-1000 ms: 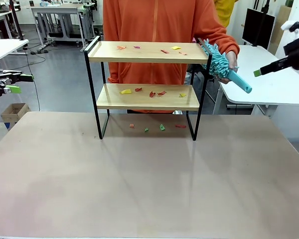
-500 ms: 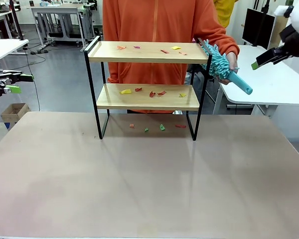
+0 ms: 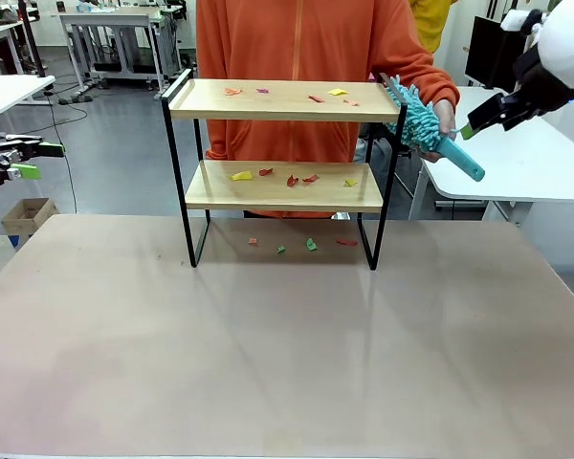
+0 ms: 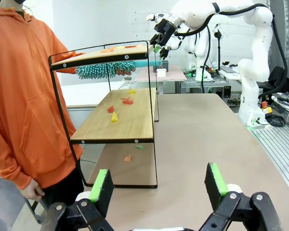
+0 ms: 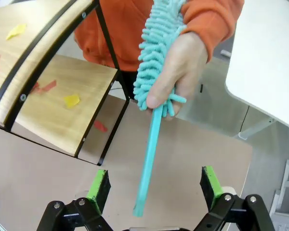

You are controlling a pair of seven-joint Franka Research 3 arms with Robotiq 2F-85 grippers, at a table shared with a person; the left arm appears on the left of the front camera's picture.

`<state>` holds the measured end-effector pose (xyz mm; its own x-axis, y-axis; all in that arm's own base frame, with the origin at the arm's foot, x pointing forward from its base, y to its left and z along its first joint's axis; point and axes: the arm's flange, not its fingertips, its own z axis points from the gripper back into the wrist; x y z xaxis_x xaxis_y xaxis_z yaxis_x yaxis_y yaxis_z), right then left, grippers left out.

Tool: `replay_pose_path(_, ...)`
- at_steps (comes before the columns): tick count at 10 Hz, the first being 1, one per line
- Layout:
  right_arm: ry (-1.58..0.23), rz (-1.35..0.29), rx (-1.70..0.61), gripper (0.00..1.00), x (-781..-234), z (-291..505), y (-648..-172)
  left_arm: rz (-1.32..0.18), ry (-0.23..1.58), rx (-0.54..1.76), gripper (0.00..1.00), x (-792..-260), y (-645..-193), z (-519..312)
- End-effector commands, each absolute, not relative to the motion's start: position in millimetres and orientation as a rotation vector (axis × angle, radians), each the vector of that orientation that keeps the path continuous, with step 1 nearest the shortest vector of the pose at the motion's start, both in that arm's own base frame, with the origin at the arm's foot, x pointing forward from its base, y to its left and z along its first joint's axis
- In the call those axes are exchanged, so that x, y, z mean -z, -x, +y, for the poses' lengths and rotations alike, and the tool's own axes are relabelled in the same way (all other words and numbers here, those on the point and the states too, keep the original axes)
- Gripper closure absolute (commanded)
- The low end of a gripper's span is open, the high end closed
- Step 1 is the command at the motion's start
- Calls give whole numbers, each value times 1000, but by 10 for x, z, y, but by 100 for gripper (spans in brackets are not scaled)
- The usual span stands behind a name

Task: Clean the shelf.
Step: Pick up the Duster handed by the human.

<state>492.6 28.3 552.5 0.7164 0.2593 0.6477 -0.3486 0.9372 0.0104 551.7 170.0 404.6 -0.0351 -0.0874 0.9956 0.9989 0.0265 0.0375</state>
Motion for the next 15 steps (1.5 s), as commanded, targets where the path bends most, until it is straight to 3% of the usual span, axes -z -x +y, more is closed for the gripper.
replay_pose_path(1, -117, -658, -303, 0, -5368, 315, -4942, -1180, 1103, 1258, 0, -4069, -5490, 1669)
replay_pose_path(15, -123, -622, -342, 0, -5178, 356, -4940, -1180, 1103, 1258, 0, -4069, -5490, 1669)
